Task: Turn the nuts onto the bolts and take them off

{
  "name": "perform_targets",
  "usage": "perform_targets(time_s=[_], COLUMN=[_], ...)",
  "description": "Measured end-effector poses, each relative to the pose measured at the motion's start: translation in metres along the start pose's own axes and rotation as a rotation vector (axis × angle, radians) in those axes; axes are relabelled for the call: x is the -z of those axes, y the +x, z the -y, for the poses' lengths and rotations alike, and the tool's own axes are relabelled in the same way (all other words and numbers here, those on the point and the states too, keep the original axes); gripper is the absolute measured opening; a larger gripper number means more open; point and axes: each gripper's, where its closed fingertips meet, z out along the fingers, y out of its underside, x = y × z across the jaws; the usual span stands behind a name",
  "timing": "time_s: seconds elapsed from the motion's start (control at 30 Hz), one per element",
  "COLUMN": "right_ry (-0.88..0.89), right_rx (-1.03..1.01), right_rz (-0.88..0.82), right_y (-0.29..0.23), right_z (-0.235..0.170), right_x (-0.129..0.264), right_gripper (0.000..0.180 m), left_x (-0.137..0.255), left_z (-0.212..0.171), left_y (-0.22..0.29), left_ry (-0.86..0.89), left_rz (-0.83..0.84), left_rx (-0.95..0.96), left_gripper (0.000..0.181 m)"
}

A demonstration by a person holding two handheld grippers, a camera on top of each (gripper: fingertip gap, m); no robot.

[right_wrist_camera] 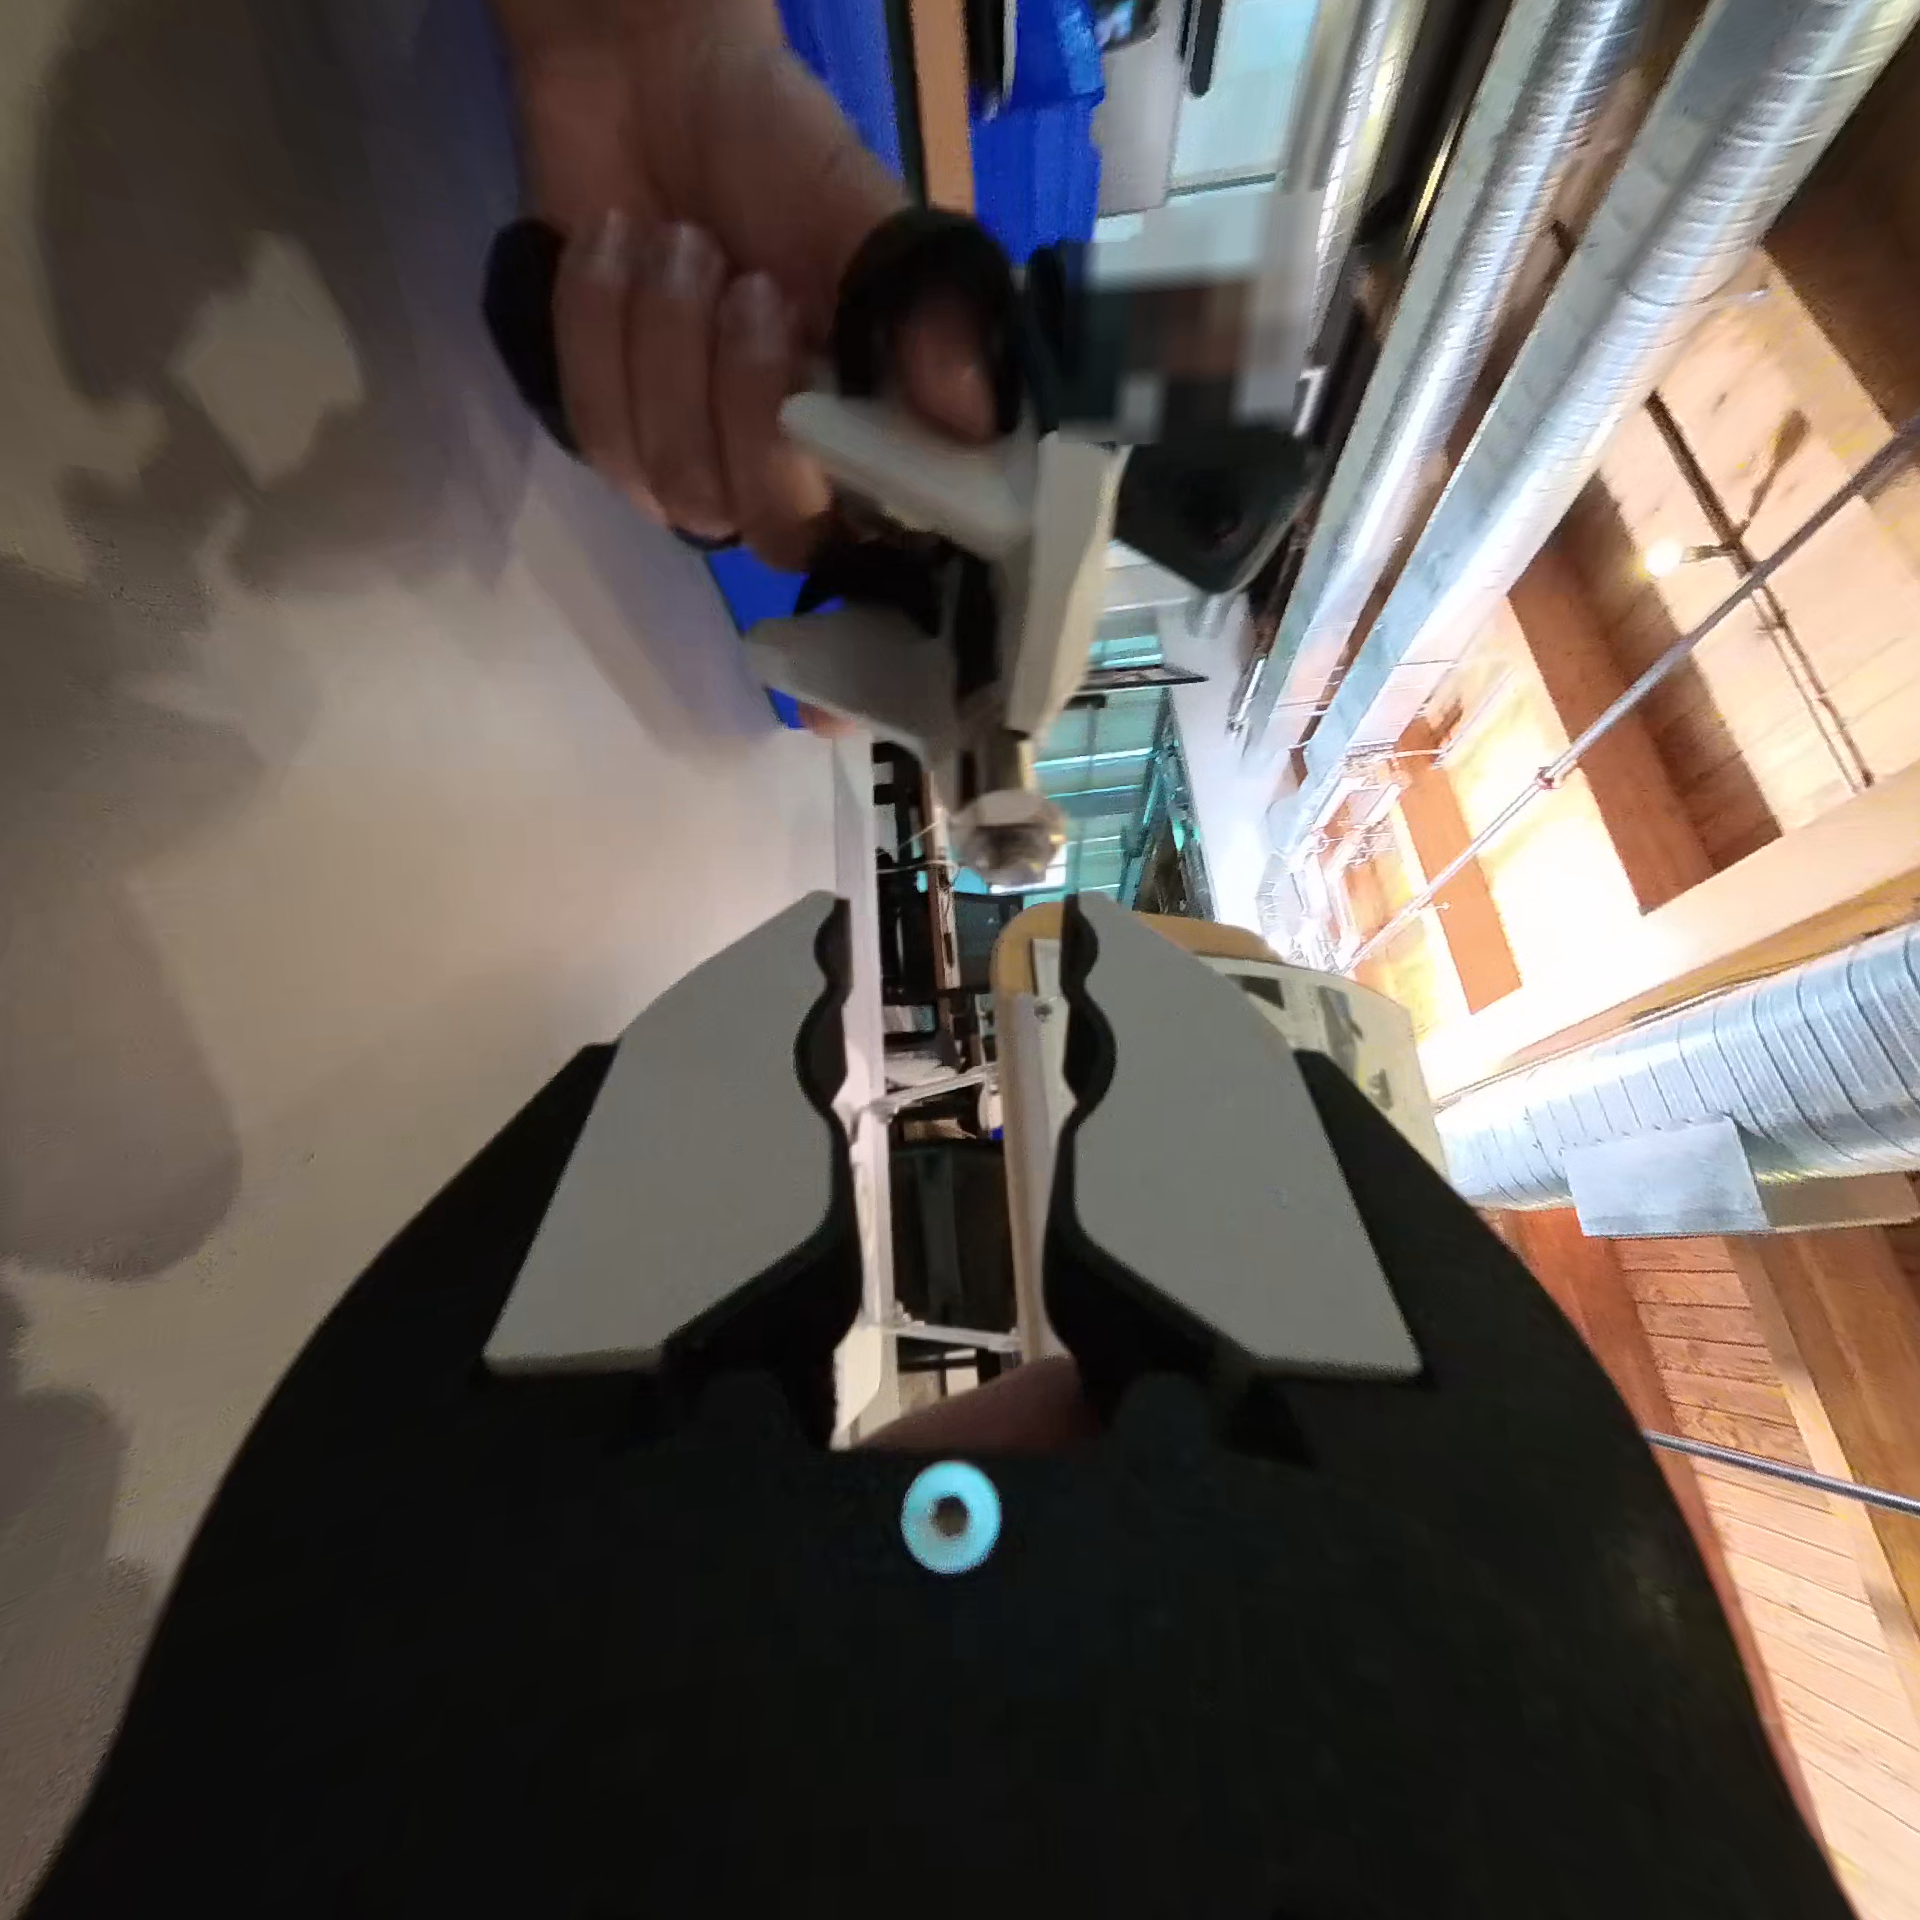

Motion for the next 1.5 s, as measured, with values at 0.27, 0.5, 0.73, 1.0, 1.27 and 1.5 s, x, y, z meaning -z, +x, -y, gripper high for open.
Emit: perform_targets(time_s=[0.27,0.5,0.73,1.0,1.27,1.5], right_ry=[0.056,0.115,0.282,0.358,0.106,0.118], right_rx=[0.001,-0.589,-1.606,-2.287,-1.110,-0.304], right_rz=[-0.005,0.264,0.799,1.193,0.501,-0.026], right_y=[-0.001,-0.004,-0.002,-0.006,-0.028,0.015], right_z=[0.012,0.011,0.016,0.011,-0.010,0.013], right_x=[0.004,0.003,0.003,0.001,-0.015,0.000], right_gripper=[0.017,0.017,0.017,0.025,0.060,0.038], left_x=[-0.007,-0.007,-0.005,-0.005,0.007,0.006], left_z=[-0.011,-0.009,-0.006,-0.011,0.010,0.004], left_y=[0.001,-0.002,-0.003,-0.013,-0.008,-0.001], left_ry=[-0.045,-0.057,-0.096,-0.134,0.016,0.010], left_rz=[-0.016,0.066,0.172,0.231,0.133,-0.002], left_rx=[0.016,-0.090,-0.251,-0.281,-0.122,0.018], left_gripper=[0.017,0.017,0.016,0.016,0.016,0.016])
